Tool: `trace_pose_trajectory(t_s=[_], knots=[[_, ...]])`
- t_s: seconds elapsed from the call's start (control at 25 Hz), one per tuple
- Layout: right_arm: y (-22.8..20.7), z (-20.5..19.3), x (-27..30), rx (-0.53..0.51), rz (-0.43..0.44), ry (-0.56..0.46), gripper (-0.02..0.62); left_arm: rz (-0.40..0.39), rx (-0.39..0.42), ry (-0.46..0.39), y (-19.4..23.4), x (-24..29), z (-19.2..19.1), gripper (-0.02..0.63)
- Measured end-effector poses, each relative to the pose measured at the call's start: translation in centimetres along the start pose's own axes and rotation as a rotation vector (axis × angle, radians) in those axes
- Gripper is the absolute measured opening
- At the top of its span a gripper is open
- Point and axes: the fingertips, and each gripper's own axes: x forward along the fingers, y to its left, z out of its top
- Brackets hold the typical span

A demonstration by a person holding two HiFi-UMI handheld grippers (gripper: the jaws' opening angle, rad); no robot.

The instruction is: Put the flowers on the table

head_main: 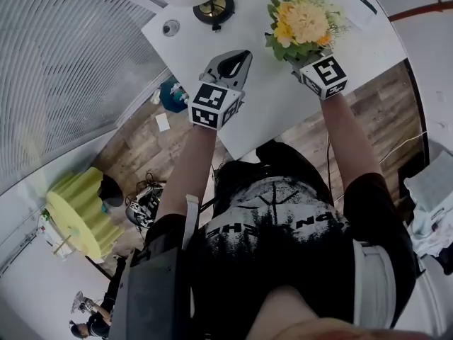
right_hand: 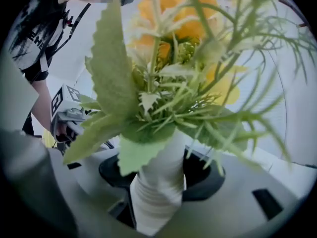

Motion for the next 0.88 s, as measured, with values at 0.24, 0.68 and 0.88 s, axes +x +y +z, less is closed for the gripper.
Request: trace_pose_trajectory(t_s=[0.24, 0.68, 0.88], knots=[[0.0, -0.3, 0.3, 0.025, -0.003, 0.015, 0.252, 0.001, 0.000, -0.002, 0.1, -0.3, 0.1, 0.012], [-0.4, -1.4, -1.6, 0.080, -0.061, 0.065, 0.291, 0.001, 0.010, -0.025, -0.5, -1.7, 1.1, 0.011], [-0.3, -1.9, -4.1, 0.103, -0.112, 0.098, 0.290, -0.021, 0.027, -0.039, -1.3, -2.7, 1.8, 0.012]])
